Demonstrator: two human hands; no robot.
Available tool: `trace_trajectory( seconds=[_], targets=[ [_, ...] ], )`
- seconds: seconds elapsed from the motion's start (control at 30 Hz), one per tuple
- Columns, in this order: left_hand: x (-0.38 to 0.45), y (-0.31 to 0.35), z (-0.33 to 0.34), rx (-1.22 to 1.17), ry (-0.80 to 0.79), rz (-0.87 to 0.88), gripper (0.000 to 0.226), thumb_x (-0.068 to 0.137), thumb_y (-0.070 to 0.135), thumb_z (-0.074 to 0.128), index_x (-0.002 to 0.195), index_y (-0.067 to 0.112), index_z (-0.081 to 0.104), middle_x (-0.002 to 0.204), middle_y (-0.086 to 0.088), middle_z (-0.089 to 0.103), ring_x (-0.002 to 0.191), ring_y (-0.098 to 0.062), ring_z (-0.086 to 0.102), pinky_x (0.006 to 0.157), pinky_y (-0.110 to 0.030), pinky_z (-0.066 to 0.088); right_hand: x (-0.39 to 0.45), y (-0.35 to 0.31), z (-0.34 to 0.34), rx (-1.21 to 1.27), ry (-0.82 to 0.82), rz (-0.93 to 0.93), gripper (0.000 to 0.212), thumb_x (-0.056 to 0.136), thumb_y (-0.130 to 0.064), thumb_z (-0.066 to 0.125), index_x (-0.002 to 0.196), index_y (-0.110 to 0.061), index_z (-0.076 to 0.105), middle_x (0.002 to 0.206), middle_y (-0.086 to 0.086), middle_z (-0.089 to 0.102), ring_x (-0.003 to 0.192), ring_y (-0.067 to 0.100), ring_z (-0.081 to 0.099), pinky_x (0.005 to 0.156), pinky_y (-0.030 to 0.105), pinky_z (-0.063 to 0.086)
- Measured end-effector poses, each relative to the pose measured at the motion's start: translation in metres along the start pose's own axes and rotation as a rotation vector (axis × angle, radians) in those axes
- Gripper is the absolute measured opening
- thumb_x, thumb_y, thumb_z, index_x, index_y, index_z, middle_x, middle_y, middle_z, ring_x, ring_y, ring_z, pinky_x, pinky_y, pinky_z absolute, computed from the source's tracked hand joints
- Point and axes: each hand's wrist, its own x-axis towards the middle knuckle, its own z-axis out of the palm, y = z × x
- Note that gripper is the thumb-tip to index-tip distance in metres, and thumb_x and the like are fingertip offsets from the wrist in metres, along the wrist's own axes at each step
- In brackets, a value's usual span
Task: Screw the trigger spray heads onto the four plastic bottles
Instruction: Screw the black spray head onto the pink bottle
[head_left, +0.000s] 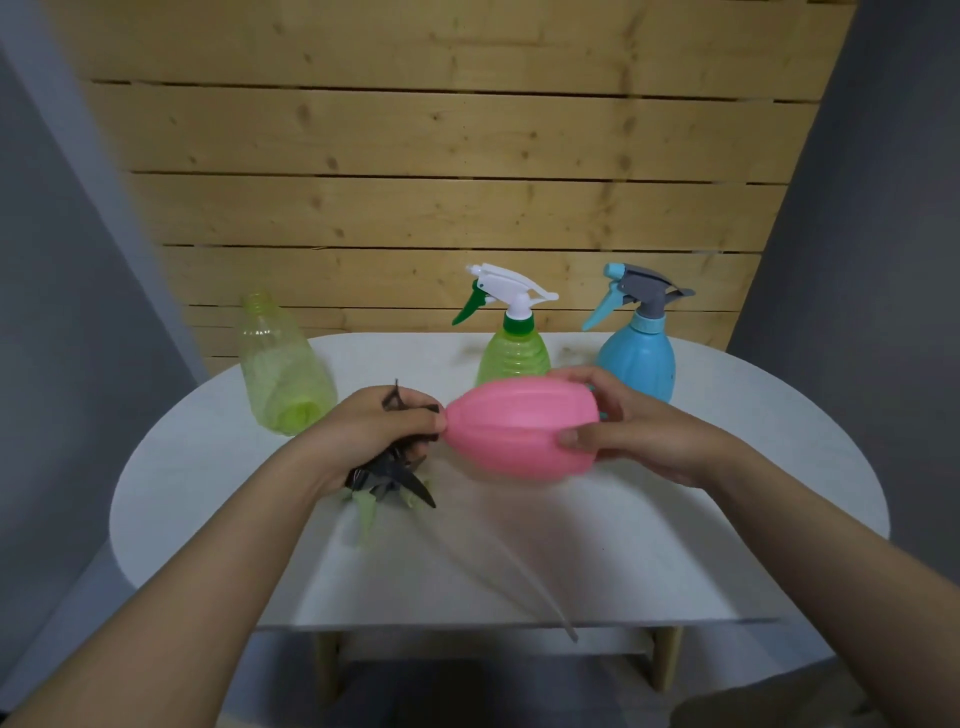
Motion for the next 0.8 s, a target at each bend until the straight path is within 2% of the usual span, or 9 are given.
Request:
trace_trajectory(
  seconds=[0.1, 0.2, 0.3, 0.43, 0.53, 0.6, 0.67, 0.7, 0.8],
  targets=[
    [-0.001, -0.002, -0.006, -0.064, 0.010, 0.019, 0.014, 0.080, 0.003, 0.066, 0.072, 0.014, 0.069, 0.058, -0.002, 0.064, 0.048, -0.013, 0.057, 0.055, -0.024, 0.051, 0.001, 0.002, -0.003, 0.195, 0.005, -0.030, 0.060, 0.069, -0.006, 0.072, 0.118, -0.035, 0.051, 0.113, 0.006, 0.057, 0.096, 0.023, 0.066, 0.072, 0.034, 0.058],
    [-0.004, -0.003, -0.006, -0.005, -0.007, 0.075, 0.015, 0.077, 0.001, 0.070, 0.076, 0.016, 0.067, 0.068, -0.007, 0.065, 0.056, -0.019, 0.058, 0.060, -0.030, 0.051, 0.001, 0.001, -0.003, 0.209, 0.019, -0.003, 0.047, 0.076, -0.031, 0.064, 0.122, -0.026, 0.055, 0.094, 0.011, 0.065, 0.075, 0.022, 0.068, 0.057, 0.030, 0.056],
    [-0.008, -0.003, -0.004, 0.068, -0.010, 0.140, 0.022, 0.072, 0.003, 0.075, 0.086, 0.017, 0.064, 0.071, 0.002, 0.070, 0.058, -0.016, 0.063, 0.058, -0.027, 0.055, 0.003, 0.003, -0.001, 0.112, 0.067, 0.062, 0.067, 0.079, -0.066, 0.049, 0.121, -0.015, 0.056, 0.072, 0.018, 0.064, 0.056, 0.023, 0.062, 0.044, 0.026, 0.047],
    [-0.010, -0.003, -0.003, 0.097, -0.012, 0.152, 0.022, 0.073, 0.001, 0.074, 0.084, 0.017, 0.064, 0.067, 0.003, 0.069, 0.055, -0.016, 0.060, 0.057, -0.025, 0.054, 0.002, 0.006, 0.000, 0.023, 0.054, 0.118, 0.085, 0.064, -0.083, 0.037, 0.101, -0.012, 0.067, 0.068, 0.020, 0.071, 0.057, 0.030, 0.068, 0.048, 0.030, 0.053],
    [-0.008, -0.001, -0.006, 0.002, 0.036, 0.119, 0.016, 0.075, -0.003, 0.070, 0.082, 0.012, 0.065, 0.062, 0.000, 0.066, 0.051, -0.015, 0.057, 0.051, -0.023, 0.051, 0.005, 0.006, 0.002, 0.172, 0.000, 0.100, 0.072, 0.067, -0.073, 0.050, 0.121, -0.026, 0.058, 0.105, 0.013, 0.072, 0.089, 0.029, 0.072, 0.068, 0.038, 0.059],
    [-0.006, -0.001, -0.010, 0.002, 0.050, 0.099, 0.015, 0.076, -0.002, 0.069, 0.086, 0.008, 0.063, 0.056, 0.004, 0.066, 0.047, -0.012, 0.058, 0.049, -0.020, 0.050, 0.005, 0.005, 0.001, 0.272, -0.004, 0.034, 0.051, 0.077, -0.046, 0.068, 0.124, -0.038, 0.051, 0.117, -0.001, 0.067, 0.101, 0.024, 0.069, 0.078, 0.039, 0.058],
    [-0.006, -0.001, -0.014, 0.041, 0.032, 0.089, 0.017, 0.076, 0.000, 0.070, 0.088, 0.009, 0.062, 0.057, 0.006, 0.066, 0.049, -0.011, 0.059, 0.051, -0.020, 0.049, 0.005, 0.005, -0.001, 0.274, -0.016, -0.024, 0.058, 0.074, -0.019, 0.072, 0.125, -0.038, 0.051, 0.108, -0.008, 0.071, 0.098, 0.023, 0.070, 0.075, 0.038, 0.059],
    [-0.007, -0.001, -0.015, 0.070, 0.012, 0.093, 0.018, 0.075, 0.000, 0.071, 0.087, 0.011, 0.062, 0.060, 0.006, 0.067, 0.051, -0.012, 0.060, 0.053, -0.021, 0.050, 0.005, 0.005, -0.002, 0.241, -0.026, -0.038, 0.059, 0.073, -0.017, 0.071, 0.126, -0.036, 0.053, 0.102, -0.007, 0.073, 0.092, 0.023, 0.070, 0.071, 0.036, 0.059],
    [-0.011, -0.003, -0.015, 0.141, -0.044, 0.122, 0.023, 0.069, 0.006, 0.077, 0.084, 0.017, 0.063, 0.069, 0.000, 0.068, 0.055, -0.016, 0.059, 0.054, -0.023, 0.050, 0.001, 0.003, -0.002, 0.094, -0.028, -0.018, 0.049, 0.077, -0.042, 0.069, 0.123, -0.031, 0.057, 0.084, -0.003, 0.074, 0.073, 0.017, 0.070, 0.056, 0.028, 0.056]
  ],
)
